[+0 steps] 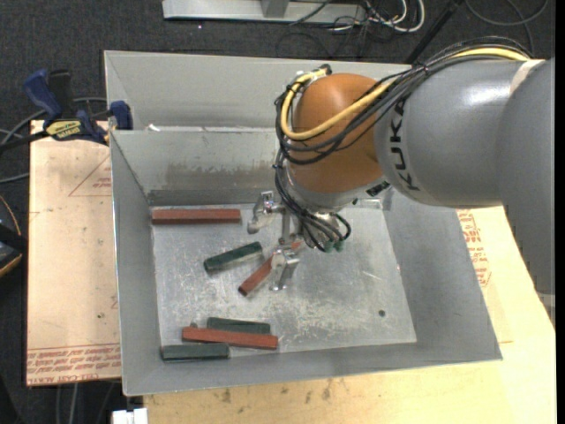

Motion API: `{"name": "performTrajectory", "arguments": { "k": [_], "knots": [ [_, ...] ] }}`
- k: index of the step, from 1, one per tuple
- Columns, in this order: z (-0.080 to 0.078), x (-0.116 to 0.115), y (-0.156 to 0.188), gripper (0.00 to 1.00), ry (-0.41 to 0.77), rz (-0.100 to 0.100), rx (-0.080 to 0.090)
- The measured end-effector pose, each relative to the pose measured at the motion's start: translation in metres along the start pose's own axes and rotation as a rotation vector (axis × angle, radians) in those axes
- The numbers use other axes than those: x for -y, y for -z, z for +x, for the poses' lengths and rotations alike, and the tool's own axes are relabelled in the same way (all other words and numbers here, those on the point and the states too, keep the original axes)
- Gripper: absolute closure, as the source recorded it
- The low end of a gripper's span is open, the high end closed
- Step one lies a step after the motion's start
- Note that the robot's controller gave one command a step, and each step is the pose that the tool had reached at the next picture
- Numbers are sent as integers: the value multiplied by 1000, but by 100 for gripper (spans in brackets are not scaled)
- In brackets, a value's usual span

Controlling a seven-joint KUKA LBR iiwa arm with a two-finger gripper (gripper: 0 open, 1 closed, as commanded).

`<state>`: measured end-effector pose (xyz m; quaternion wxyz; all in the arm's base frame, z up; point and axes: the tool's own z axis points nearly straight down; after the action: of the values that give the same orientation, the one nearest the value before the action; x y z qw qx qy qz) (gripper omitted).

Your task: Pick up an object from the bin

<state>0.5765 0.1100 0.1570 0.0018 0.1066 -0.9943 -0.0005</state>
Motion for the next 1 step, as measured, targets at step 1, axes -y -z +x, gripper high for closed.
{"name": "performTrajectory", "arguments": {
  "k": [1],
  "knots": [
    [-24,15,-22,0,134,1,8]
  ]
}}
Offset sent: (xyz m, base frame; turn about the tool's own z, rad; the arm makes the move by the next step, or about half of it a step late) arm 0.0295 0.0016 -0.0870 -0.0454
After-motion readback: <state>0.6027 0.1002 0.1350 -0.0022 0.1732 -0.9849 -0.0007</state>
